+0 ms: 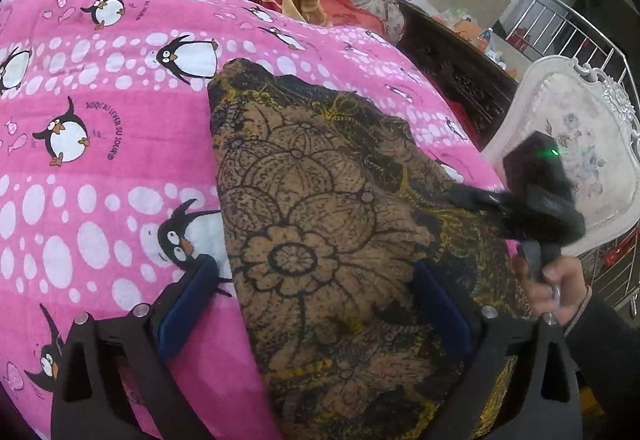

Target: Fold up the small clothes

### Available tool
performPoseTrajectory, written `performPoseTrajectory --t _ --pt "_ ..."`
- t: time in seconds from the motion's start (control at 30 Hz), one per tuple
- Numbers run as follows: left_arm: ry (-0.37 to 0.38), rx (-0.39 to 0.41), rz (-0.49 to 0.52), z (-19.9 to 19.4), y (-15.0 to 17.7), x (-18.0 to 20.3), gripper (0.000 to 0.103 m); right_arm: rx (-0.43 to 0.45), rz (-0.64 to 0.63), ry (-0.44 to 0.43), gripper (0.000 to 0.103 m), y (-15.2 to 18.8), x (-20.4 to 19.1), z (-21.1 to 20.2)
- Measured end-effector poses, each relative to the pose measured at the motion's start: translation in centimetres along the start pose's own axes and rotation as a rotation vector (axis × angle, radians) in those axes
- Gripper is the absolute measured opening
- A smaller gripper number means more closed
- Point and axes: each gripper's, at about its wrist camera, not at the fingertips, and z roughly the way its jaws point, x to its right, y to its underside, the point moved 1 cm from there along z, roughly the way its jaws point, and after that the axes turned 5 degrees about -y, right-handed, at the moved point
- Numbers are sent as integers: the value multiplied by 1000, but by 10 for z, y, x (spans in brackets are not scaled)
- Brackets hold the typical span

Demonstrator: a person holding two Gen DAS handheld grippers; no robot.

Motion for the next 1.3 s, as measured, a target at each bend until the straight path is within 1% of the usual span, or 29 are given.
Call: performPoseTrajectory --t 0.03,0.17,0.23,0.27,0.33,0.37,0.4,0.43,0.5,0.57,0.6,0.63,0.67,0.7,0.73,0.77,0.8,0.87,0.9,1.0,1.03,1.07,1.1,1.13,1.17,1.2,1.23,1.27,1.3 --pt "-1 -1 1 0 0 1 99 9 10 -2 59 -4 2 2" --pt "10 -6 -7 -2 1 1 99 9 -49 34 61 -13 -5 14" --pt "15 -8 -16 -5 2 1 99 24 -92 33 60 -11 -8 13" --pt "18 -14 -28 -7 4 0 99 35 -98 38 57 -10 -9 13" --pt "24 -21 -42 -12 6 2 98 59 -149 66 56 -2 -13 13" --pt "33 -24 -52 -15 8 3 95 62 -160 77 57 -2 -14 13" --pt "35 -27 -58 -16 9 4 83 65 -170 92 58 -1 -17 14" --pt "29 -31 -62 -17 11 5 73 67 -172 97 58 -3 -18 16" --pt "10 -31 -76 -19 13 5 68 71 -159 95 58 -3 -15 14" --pt "21 -33 -99 -19 12 1 66 66 -161 104 58 -4 -15 15" --pt "28 -36 -107 -19 12 0 66 58 -174 125 58 -3 -17 16" --pt "33 -39 -109 -18 11 0 69 53 -184 141 59 -3 -20 17" --pt "47 -39 -110 -17 12 -1 73 39 -209 127 70 -2 -23 19" --pt "72 -37 -116 -16 12 -1 82 28 -227 105 82 -1 -27 20" --pt "103 -33 -124 -16 12 -2 90 14 -248 100 87 2 -31 21" --pt "125 -30 -128 -15 12 -2 92 0 -282 118 91 6 -35 22" --pt "131 -30 -124 -15 12 -1 96 -11 -308 139 93 9 -38 25" --pt "135 -26 -117 -15 12 1 97 -27 -340 167 94 10 -42 29" --pt "144 -21 -124 -16 12 0 97 -28 -332 155 94 9 -40 29" --pt "195 2 -179 -18 12 -9 97 -12 -259 72 94 0 -28 23" --pt "202 10 -199 -19 13 -13 92 -14 -253 70 94 -3 -28 24" --pt "186 10 -213 -19 13 -15 87 -19 -260 77 94 -4 -29 26" --pt "167 9 -225 -19 12 -17 72 -30 -282 102 94 -4 -32 31" --pt "145 10 -251 -19 13 -21 48 -38 -298 125 93 -5 -36 36" --pt "126 2 -293 -19 14 -29 35 -40 -305 135 91 -4 -39 37" --pt "142 -6 -348 -18 16 -38 23 -27 -286 127 78 -3 -37 34" --pt "158 -6 -374 -18 18 -42 20 -15 -246 98 68 -4 -31 29" --pt "135 0 -357 -20 18 -39 19 -9 -192 54 49 -2 -23 24" --pt "105 5 -325 -23 18 -32 18 -8 -151 34 31 -2 -18 22"
